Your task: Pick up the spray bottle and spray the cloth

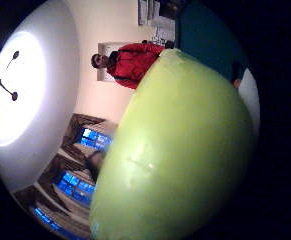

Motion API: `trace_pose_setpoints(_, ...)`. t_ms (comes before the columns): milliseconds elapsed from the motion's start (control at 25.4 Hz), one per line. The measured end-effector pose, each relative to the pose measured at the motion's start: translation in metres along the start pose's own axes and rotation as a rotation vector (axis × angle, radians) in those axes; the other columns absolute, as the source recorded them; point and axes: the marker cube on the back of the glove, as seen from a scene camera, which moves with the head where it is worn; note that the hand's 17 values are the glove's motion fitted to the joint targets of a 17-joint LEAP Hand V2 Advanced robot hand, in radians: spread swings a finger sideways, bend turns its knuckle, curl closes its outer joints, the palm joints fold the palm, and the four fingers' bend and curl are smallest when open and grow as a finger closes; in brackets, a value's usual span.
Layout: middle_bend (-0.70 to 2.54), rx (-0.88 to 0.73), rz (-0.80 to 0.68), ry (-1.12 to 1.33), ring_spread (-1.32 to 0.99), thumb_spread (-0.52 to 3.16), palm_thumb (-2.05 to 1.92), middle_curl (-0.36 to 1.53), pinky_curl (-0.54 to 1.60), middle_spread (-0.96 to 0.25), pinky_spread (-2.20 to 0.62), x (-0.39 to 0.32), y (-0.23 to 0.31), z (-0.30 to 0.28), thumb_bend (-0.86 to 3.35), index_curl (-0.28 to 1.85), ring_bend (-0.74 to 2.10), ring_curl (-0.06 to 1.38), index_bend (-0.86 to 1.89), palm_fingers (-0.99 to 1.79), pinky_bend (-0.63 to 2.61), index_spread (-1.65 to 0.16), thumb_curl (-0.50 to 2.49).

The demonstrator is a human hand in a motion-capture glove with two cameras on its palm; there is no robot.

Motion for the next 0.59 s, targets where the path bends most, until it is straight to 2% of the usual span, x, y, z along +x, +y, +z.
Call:
trace_pose_setpoints(236,0.71,0.048,-0.067,-0.053,-0.19,0.39,0.95,0.56,0.4,-0.16,-0.29,0.021,-0.029,0.036,-0.03,0.63,0.71,0.49,0.36,1.37,0.43,-0.25,0.83)
trace_pose_setpoints(589,0.72,0.097,-0.137,-0.111,-0.19,0.39,0.95,0.56,0.4,-0.16,-0.29,0.048,-0.079,0.129,-0.03,0.63,0.71,0.49,0.36,1.37,0.43,-0.25,0.84)
